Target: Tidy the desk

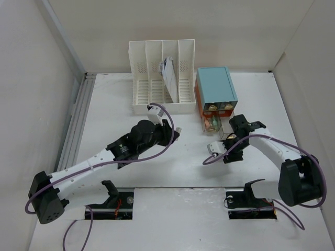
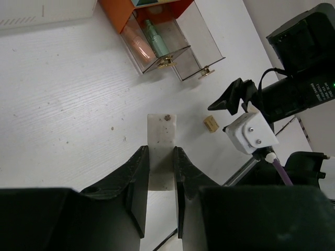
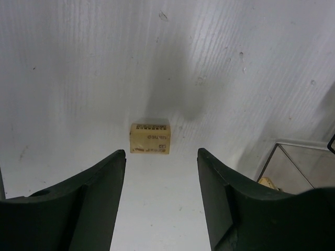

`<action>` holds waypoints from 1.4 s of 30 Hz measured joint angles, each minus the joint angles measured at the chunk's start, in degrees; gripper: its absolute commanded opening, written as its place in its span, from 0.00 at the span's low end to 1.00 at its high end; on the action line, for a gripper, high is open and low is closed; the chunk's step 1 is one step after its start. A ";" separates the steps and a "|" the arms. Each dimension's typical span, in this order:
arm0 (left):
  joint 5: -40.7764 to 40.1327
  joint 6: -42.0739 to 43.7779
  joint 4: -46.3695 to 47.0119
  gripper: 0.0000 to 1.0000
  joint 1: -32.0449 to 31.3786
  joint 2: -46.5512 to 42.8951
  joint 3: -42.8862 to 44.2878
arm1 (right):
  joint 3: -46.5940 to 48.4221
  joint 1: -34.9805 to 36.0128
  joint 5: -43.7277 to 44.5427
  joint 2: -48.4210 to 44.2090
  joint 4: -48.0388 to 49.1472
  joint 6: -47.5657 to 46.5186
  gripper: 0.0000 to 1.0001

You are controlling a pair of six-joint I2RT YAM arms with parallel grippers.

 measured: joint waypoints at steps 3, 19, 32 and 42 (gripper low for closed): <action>0.04 0.00 0.02 0.00 0.00 -0.50 0.00 | 0.00 0.52 1.66 0.00 0.39 0.90 0.62; 0.33 0.11 0.00 0.00 0.00 -0.61 0.00 | -0.46 9.73 9.70 3.28 2.56 4.92 0.62; 0.33 0.48 -0.31 0.00 0.00 -0.61 0.00 | -2.19 13.60 15.02 5.18 5.86 10.40 0.62; 0.31 0.50 -0.61 0.00 0.04 -0.72 0.00 | -3.19 13.66 18.10 5.57 7.17 12.48 0.45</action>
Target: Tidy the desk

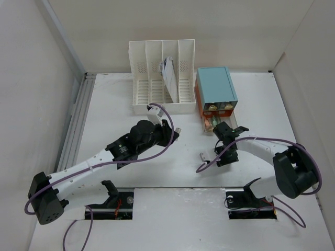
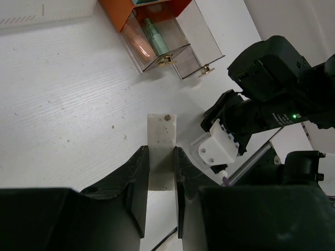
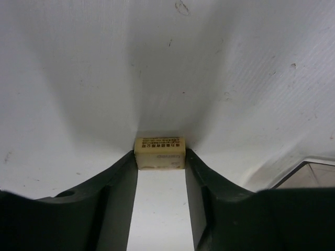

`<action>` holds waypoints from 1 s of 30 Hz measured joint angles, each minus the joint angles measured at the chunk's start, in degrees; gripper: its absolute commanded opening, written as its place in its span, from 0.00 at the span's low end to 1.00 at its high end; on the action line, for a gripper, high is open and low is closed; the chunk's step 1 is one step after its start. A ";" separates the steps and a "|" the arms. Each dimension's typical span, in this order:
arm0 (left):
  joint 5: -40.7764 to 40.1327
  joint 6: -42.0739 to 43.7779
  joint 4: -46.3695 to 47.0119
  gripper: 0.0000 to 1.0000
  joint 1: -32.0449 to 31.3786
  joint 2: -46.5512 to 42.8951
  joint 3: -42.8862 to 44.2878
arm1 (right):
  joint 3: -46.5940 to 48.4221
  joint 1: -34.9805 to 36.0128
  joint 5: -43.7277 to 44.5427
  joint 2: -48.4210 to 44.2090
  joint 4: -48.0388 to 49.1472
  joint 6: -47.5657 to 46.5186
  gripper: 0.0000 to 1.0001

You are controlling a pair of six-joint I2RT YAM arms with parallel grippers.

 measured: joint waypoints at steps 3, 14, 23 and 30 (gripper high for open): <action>0.02 0.00 -0.07 0.00 0.09 0.00 0.00 | -0.26 0.57 0.66 0.00 0.37 0.28 0.37; 0.39 0.00 -0.24 0.00 0.09 0.00 0.00 | 2.40 0.68 -3.78 -3.41 -1.25 3.69 0.24; 4.15 -0.11 2.86 0.00 0.09 3.63 0.00 | 12.87 -8.44 -12.98 -16.90 9.81 19.28 0.24; 10.47 0.66 6.71 0.00 0.09 15.58 5.95 | 10.27 -10.75 -8.07 -12.41 20.00 30.82 0.24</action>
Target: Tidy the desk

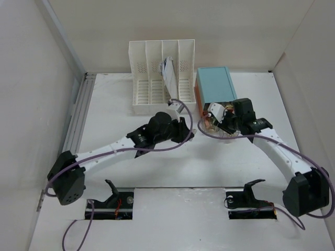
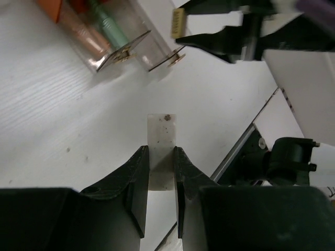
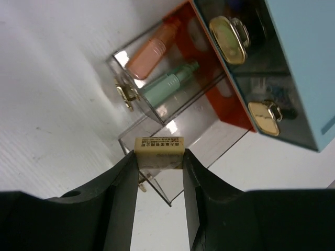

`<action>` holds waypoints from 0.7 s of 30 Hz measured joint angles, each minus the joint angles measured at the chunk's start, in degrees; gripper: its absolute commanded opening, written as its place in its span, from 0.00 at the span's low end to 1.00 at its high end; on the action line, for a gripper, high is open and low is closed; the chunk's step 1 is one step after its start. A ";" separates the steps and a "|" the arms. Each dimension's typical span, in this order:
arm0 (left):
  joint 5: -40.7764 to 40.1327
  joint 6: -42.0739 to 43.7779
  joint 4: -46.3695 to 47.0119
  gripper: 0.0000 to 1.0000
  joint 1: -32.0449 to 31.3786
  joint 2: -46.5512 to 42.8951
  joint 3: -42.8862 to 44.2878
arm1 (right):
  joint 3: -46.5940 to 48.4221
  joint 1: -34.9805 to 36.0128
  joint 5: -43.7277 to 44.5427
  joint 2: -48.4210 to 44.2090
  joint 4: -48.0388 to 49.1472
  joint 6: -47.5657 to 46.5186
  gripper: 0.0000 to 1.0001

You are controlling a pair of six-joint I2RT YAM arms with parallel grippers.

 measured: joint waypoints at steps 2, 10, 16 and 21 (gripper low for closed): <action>1.92 0.55 0.92 0.00 -0.02 4.31 4.09 | 0.00 -0.92 2.01 2.80 1.75 2.54 0.24; 7.34 1.70 4.31 0.00 0.07 15.96 16.26 | 0.57 -2.60 8.98 9.84 5.01 8.61 0.28; 10.03 1.73 4.52 0.00 0.63 22.03 19.76 | 0.68 -3.65 12.68 12.50 5.73 11.41 0.62; 11.39 1.73 4.31 0.00 0.59 24.48 21.22 | 0.76 -4.96 13.46 12.79 5.75 12.15 0.78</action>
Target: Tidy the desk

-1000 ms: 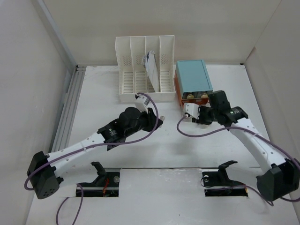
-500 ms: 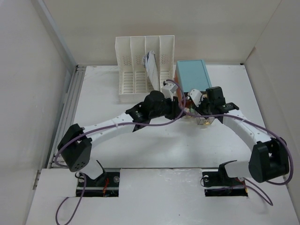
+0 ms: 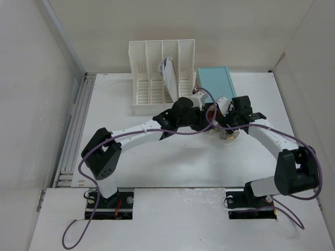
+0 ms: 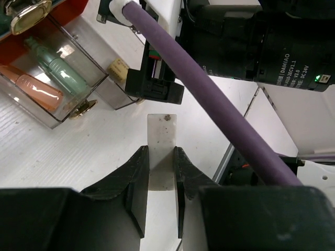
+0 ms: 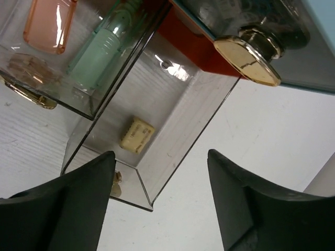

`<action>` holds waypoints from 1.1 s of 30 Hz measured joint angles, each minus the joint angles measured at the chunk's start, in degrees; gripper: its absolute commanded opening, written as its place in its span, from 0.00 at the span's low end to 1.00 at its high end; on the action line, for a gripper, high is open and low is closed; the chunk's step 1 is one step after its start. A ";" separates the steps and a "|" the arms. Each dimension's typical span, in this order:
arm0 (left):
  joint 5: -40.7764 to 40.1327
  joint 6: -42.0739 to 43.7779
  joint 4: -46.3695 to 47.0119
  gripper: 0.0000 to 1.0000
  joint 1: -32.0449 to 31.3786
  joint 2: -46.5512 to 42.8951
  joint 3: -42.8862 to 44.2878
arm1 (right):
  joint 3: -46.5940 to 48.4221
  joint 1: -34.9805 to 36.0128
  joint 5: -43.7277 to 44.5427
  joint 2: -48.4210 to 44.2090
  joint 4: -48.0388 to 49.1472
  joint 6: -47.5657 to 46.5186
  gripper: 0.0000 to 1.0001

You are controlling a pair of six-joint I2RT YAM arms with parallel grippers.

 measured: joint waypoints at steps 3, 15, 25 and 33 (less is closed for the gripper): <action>0.52 0.00 -0.09 0.00 -0.02 0.31 0.76 | 0.02 -1.01 -0.55 -0.55 0.07 0.15 0.74; 2.49 1.90 -1.84 0.00 -2.93 8.02 12.11 | 0.11 -6.86 3.52 -12.63 5.16 8.61 0.00; -3.32 5.11 -11.67 0.00 -4.13 23.56 31.17 | 1.70 -11.98 1.25 -19.91 4.87 18.47 0.00; -9.03 7.50 -18.91 0.00 -4.63 32.76 43.39 | 1.84 -13.68 0.09 -24.11 4.79 21.70 0.00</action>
